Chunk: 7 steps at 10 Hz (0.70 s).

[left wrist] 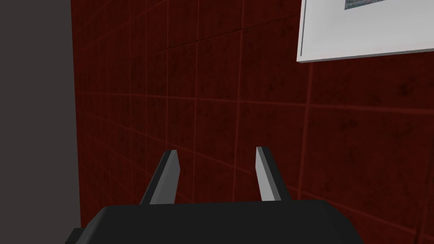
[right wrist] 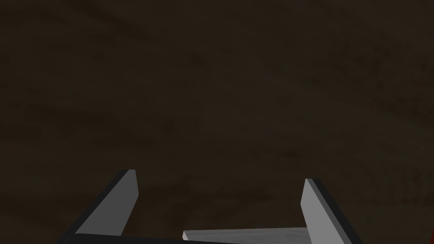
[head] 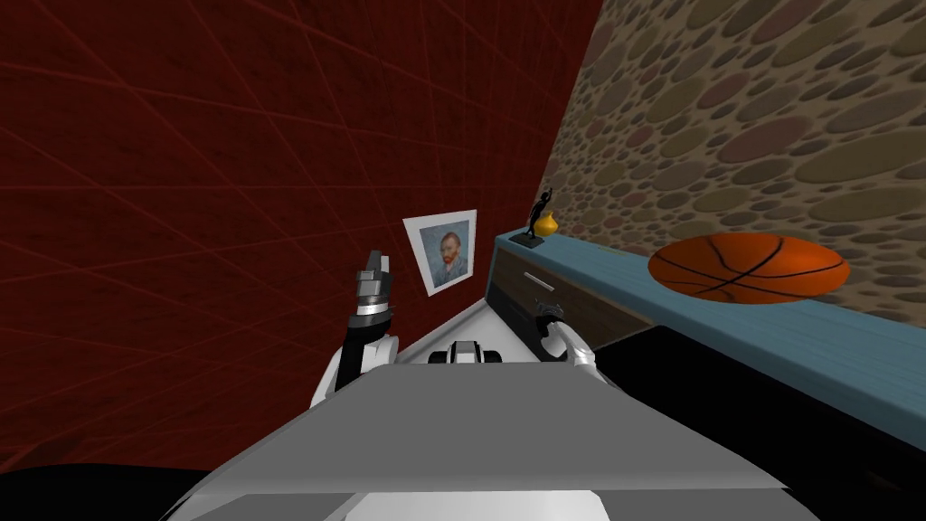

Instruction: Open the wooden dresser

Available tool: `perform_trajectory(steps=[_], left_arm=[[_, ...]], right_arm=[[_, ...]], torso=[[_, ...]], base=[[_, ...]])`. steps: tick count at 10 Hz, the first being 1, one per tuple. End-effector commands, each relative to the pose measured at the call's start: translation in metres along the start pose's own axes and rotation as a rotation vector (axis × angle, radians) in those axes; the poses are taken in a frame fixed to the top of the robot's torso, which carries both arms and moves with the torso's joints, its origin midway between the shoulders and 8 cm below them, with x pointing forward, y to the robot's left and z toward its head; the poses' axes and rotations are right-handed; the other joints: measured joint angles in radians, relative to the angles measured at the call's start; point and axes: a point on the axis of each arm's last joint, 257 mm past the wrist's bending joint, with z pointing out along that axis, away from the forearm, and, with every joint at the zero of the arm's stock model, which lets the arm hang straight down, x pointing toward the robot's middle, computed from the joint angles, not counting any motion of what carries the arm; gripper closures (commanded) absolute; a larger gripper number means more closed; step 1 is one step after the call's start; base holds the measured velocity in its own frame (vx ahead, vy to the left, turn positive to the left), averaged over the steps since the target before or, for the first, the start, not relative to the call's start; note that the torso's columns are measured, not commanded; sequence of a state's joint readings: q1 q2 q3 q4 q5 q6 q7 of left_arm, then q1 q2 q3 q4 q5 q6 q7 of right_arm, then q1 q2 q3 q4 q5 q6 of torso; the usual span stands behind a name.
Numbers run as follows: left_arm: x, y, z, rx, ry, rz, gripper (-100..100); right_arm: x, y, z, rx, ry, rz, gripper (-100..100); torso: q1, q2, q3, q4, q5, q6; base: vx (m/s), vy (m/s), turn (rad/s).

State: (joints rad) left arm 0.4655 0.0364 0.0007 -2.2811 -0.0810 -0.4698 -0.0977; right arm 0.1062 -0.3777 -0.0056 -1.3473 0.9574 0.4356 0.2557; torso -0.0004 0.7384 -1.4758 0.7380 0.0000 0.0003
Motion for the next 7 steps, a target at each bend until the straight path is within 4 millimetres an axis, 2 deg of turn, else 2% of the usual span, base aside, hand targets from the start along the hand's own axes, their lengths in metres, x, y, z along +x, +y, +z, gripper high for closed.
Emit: perform_trajectory(steps=[1, 2, 3, 4, 5, 6, 7], left_arm=[[0.000, 0.000, 0.000, 0.000, 0.000, 0.000, 0], [0.000, 0.000, 0.000, 0.000, 0.000, 0.000, 0], [0.000, 0.000, 0.000, 0.000, 0.000, 0.000, 0], [0.000, 0.000, 0.000, 0.000, 0.000, 0.000, 0], [0.000, 0.000, 0.000, 0.000, 0.000, 0.000, 0], [0.000, 0.000, 0.000, 0.000, 0.000, 0.000, 0], [0.000, 0.000, 0.000, 0.000, 0.000, 0.000, 0]], right_arm=[[0.010, -0.025, 0.004, 0.074, 0.017, -0.079, -100], [0.013, -0.042, 0.009, 0.124, 0.024, -0.141, -100], [0.014, -0.044, 0.009, 0.133, 0.026, -0.141, -100], [0.013, -0.063, 0.012, 0.189, 0.030, -0.194, -100], [0.015, -0.064, 0.011, 0.192, 0.032, -0.202, -100], [0.015, -0.082, 0.014, 0.246, 0.036, -0.260, -100], [0.015, -0.083, 0.013, 0.248, 0.036, -0.260, -100]], torso=[[0.001, -0.001, 0.000, 0.000, 0.000, -0.001], [0.000, 0.000, 0.000, 0.000, 0.000, 0.000], [0.001, -0.001, 0.000, 0.000, 0.000, -0.001], [0.000, 0.000, 0.000, 0.000, 0.000, 0.000], [0.001, 0.000, 0.000, 0.000, 0.000, 0.000], [0.000, 0.000, 0.000, 0.000, 0.000, 0.000], [0.001, -0.001, 0.000, 0.000, 0.000, 0.000]], base=[[0.032, 0.058, 0.059], [0.041, 0.066, 0.098], [0.026, 0.055, 0.058], [0.018, 0.065, 0.088], [0.014, 0.054, 0.066], [0.027, 0.065, 0.101], [0.026, 0.052, 0.051]])
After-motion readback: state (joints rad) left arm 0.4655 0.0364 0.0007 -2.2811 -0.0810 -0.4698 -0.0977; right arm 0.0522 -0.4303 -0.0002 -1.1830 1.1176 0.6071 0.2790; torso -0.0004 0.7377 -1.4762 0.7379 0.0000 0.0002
